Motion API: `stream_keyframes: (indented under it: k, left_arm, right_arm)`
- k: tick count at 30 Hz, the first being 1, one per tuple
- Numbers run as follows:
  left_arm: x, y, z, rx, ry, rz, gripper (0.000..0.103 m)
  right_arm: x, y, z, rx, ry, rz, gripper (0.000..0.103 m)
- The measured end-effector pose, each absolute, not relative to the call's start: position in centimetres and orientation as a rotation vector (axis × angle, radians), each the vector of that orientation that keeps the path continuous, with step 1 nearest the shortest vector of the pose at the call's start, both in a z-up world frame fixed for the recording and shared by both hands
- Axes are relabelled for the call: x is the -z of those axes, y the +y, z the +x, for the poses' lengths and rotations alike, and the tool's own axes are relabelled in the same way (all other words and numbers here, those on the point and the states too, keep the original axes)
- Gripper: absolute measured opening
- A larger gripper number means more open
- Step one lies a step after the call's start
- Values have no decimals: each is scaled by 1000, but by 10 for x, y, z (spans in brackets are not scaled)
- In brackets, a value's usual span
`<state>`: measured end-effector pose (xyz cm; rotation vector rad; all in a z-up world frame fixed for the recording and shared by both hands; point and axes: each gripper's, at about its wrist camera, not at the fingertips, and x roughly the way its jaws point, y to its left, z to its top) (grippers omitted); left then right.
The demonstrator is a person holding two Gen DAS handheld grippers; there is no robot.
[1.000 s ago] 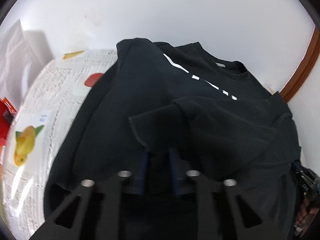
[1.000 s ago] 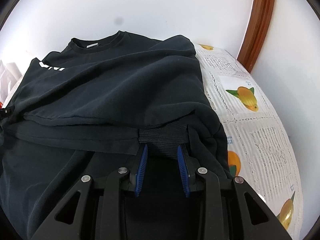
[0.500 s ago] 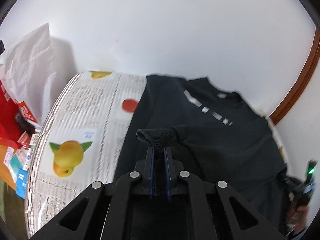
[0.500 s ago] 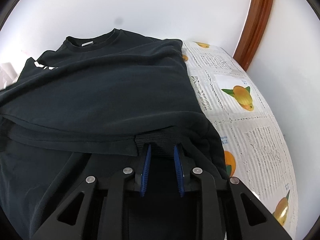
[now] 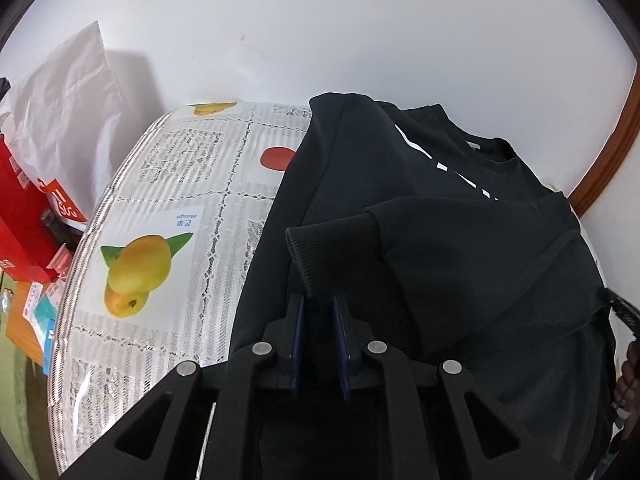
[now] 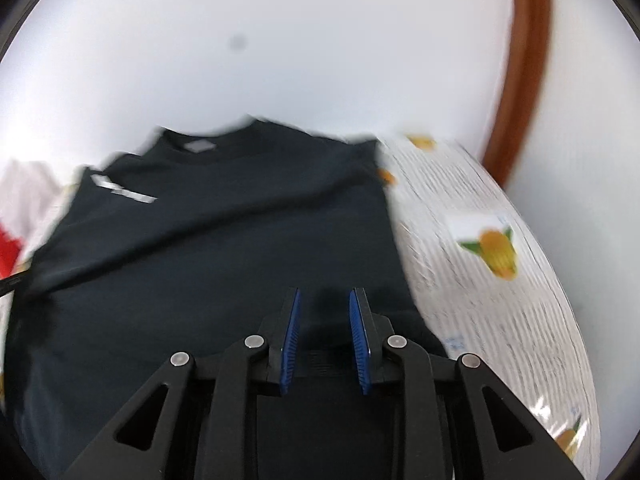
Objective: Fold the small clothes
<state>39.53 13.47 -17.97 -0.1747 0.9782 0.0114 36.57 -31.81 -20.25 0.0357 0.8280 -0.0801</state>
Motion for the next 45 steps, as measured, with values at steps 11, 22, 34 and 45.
stream_keyframes:
  k: [11,22,34,45]
  left_arm:
    - [164,122,360,-36,965,-96,37]
    - [138,108,285,-25,925,-81,60]
    - [187,132,200,-43,1017,-171,60]
    - [191,120,169,-28,975,-164,55]
  right_arm:
    - [203,-335,316,121,857,27,25]
    - [190,-358,222,159,820,57,43]
    - [233,-345,145,45,867,63,51]
    - [258,-342,129,90,845,99,36]
